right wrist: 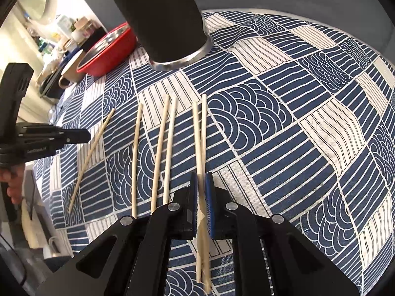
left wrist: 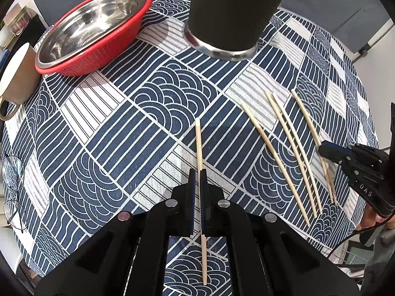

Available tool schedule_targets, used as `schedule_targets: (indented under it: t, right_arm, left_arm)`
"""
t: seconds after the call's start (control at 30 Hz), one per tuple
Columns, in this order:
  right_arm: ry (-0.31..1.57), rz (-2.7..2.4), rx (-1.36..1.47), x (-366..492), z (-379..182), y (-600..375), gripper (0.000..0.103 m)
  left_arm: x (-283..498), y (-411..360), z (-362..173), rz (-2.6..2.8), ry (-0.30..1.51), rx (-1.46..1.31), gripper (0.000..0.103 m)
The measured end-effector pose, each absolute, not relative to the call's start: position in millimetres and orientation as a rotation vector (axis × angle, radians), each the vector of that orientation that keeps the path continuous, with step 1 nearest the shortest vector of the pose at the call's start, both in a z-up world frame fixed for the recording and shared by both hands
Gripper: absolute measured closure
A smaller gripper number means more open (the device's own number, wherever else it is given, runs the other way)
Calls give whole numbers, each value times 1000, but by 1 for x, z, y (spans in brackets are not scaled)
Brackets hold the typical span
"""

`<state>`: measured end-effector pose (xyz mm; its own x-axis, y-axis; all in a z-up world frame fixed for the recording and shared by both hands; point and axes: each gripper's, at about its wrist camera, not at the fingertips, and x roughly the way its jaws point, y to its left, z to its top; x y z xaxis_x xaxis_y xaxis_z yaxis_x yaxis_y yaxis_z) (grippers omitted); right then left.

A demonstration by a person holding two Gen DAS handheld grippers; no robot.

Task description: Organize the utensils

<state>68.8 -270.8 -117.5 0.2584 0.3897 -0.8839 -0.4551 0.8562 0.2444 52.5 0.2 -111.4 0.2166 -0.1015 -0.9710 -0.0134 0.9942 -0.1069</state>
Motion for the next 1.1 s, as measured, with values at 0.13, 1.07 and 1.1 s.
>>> schedule_targets:
  t: [0.13,1.07,1.1]
  right_arm:
    - [1186,565,-71,69,-118,-270,95]
    - [1205,553,-129,79,-114,-258,94]
    - [1204,545,-140,79,-114,-256,92]
  left_arm:
    - [53,-2,-117,-54,1365,-89,93]
    - [49,-16,-123,-73,1374,35,98]
    - [49,-16,-123,-74,1375,33,98]
